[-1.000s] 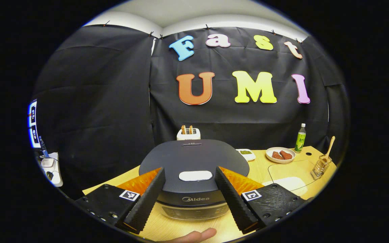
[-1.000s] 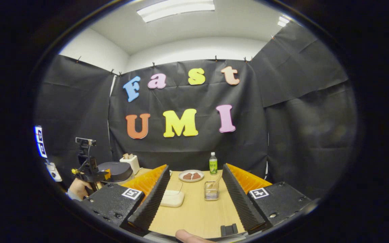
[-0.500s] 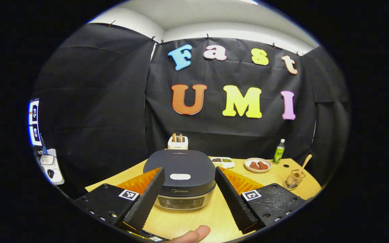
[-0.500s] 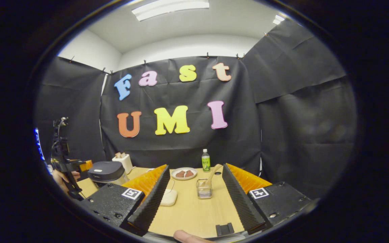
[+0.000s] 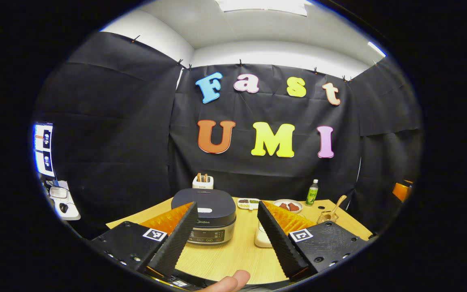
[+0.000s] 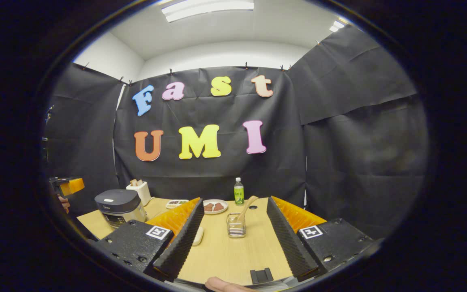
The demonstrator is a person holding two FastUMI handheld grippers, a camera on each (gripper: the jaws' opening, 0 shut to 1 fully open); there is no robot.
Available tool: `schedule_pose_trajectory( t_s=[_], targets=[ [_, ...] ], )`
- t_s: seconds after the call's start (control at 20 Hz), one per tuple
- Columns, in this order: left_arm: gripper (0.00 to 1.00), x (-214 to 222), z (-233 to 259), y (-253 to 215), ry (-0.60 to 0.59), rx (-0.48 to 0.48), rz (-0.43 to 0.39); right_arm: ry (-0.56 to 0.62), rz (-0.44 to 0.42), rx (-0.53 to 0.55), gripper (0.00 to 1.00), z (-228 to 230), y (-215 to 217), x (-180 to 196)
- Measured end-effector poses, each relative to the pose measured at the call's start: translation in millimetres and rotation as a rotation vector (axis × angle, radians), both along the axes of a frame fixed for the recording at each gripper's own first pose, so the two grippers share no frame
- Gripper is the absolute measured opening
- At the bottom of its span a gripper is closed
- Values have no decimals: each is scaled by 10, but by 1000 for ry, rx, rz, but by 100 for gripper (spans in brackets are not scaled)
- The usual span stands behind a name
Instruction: Close the left gripper, press the button to open the rice cooker; take a wooden spoon from the chopstick holder with the right hand, scoop a spoonful of rice and pour it into the rice cooker, then put the wooden spoon back into the chopstick holder.
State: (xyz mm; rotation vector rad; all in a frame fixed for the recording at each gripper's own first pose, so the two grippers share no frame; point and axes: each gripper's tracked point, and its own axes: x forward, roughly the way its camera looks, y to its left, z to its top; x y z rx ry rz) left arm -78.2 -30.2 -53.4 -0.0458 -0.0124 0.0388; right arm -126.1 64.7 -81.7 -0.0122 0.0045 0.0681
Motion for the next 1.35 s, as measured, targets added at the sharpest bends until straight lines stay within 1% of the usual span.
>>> schedule_pose_trajectory(
  t_s=[0.15, 0.3, 0.4, 0.5, 0.6, 0.75, 0.85, 0.9, 1.0, 1.05, 1.1, 1.2, 1.35],
  targets=[
    [94, -119, 156, -75, -26, 31, -5, -10, 9, -4, 100, 50, 45, -50],
    [94, -262, 227, -94, -48, 22, -3, -28, 27, -10, 99, 141, 99, -132],
    [94, -296, 286, -75, -59, 22, 1, -49, 30, -21, 100, 233, 96, -156],
    [94, -359, 320, -53, -56, 19, 6, -72, 19, -26, 100, 339, 47, -176],
    [94, -421, 409, -47, -80, 24, 3, -79, 9, -18, 99, 400, -9, -193],
    [94, -481, 484, -25, -103, 22, 2, -87, -5, -9, 100, 492, -88, -211],
    [94, -517, 484, -48, -109, 13, -13, -105, 1, -18, 99, 578, -77, -210],
    [94, -532, 495, -68, -115, 4, -27, -105, 6, -26, 100, 591, -60, -212],
    [94, -556, 512, -120, -123, -3, -55, -109, 7, -37, 99, 593, -55, -209],
    [94, -577, 509, -120, -124, 1, -59, -108, 8, -30, 100, 590, -45, -209],
    [94, -577, 511, -109, -124, 10, -60, -105, 12, -23, 99, 572, -25, -209],
    [94, -583, 488, -131, -122, 36, -61, -103, 19, -28, 100, 527, -10, -198],
    [94, -587, 443, -168, -110, 69, -65, -94, 5, -36, 99, 472, -53, -162]
  ],
)
